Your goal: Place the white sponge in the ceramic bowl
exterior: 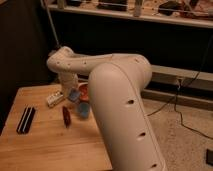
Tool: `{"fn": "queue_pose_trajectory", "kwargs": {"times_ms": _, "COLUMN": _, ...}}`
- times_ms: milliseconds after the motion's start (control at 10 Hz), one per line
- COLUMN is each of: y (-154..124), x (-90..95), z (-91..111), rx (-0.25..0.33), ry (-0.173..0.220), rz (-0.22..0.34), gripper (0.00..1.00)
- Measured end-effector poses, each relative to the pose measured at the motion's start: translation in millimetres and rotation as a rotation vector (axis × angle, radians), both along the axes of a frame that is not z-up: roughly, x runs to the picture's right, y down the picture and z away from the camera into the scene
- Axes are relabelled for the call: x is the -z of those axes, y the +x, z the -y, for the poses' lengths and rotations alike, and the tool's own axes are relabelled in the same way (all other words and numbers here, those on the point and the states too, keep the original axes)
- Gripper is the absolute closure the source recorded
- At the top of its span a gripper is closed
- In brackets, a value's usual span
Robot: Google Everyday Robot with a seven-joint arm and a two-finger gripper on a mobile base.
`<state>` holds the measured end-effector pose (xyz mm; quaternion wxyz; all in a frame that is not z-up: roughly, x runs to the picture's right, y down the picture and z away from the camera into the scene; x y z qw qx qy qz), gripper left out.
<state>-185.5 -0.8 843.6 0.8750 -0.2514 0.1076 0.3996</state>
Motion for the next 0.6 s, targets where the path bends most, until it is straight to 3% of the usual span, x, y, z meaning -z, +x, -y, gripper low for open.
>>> {"fn": "queue_pose_trajectory", "kwargs": {"times_ms": 400, "y": 30.3, "x": -9.3, "z": 9.3, "rx": -0.013, "ry": -0.017, "rz": -0.057, "gripper": 0.82}}
{"fn": "queue_pose_trajectory", "kwargs": {"times_ms": 600, "y": 46.0, "x": -13.8, "z": 10.8, "rx": 0.001, "ry": -0.034, "rz": -0.098, "gripper": 0.64}}
